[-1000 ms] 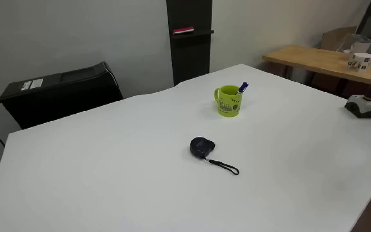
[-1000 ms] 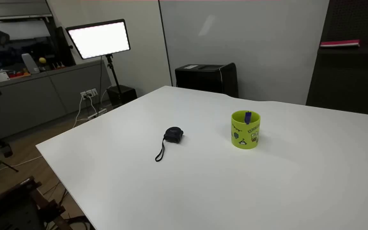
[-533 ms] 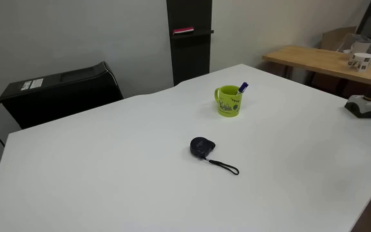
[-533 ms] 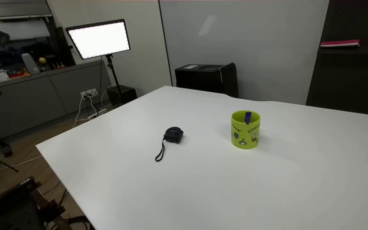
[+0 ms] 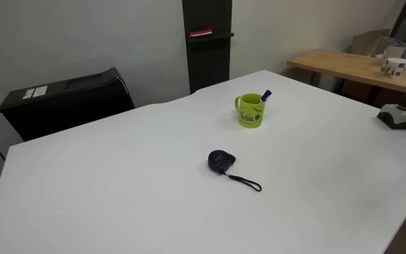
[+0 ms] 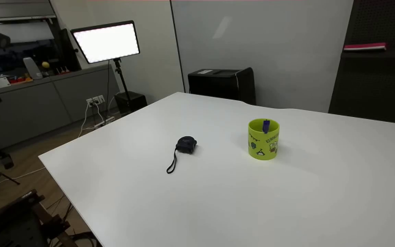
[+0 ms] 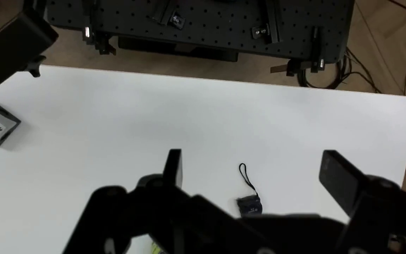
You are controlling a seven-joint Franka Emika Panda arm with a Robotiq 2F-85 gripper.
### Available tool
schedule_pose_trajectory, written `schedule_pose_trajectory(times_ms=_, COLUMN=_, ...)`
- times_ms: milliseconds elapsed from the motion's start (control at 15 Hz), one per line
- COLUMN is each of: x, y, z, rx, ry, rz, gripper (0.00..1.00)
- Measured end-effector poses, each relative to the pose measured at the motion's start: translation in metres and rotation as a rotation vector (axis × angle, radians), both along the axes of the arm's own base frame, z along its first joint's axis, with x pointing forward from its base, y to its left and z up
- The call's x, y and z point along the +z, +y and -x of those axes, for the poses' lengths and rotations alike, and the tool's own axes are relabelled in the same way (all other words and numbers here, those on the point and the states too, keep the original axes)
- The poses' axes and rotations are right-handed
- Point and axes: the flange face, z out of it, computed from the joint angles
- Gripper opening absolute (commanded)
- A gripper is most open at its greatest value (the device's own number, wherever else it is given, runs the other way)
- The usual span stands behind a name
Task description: Take the marker out of the yellow mug
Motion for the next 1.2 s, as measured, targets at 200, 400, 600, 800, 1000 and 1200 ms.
schedule_pose_trajectory(times_ms=200, x=-0.011, y=-0.007, z=-0.017, rx=0.06, ry=-0.031, rz=-0.005, gripper=1.0)
schedule_pose_trajectory(times_ms=400, x=-0.029, y=-0.016, z=-0.035, rx=0.16, ry=-0.04, rz=-0.024, gripper=1.0)
schedule_pose_trajectory(times_ms=600, x=-0.047, y=-0.024, z=-0.053, rx=0.295, ry=0.006, rz=-0.067, gripper=1.0)
schedule_pose_trajectory(times_ms=800, x=-0.06, y=-0.035, z=-0.071, rx=0.422, ry=0.08, rz=-0.086, gripper=1.0)
schedule_pose_trajectory(times_ms=1000, x=-0.066, y=-0.053, z=-0.093, rx=0.476, ry=0.139, rz=0.052, gripper=1.0)
schedule_pose_trajectory(times_ms=1200, x=-0.066, y=-0.072, z=-0.112, rx=0.533, ry=0.164, rz=0.229, gripper=1.0)
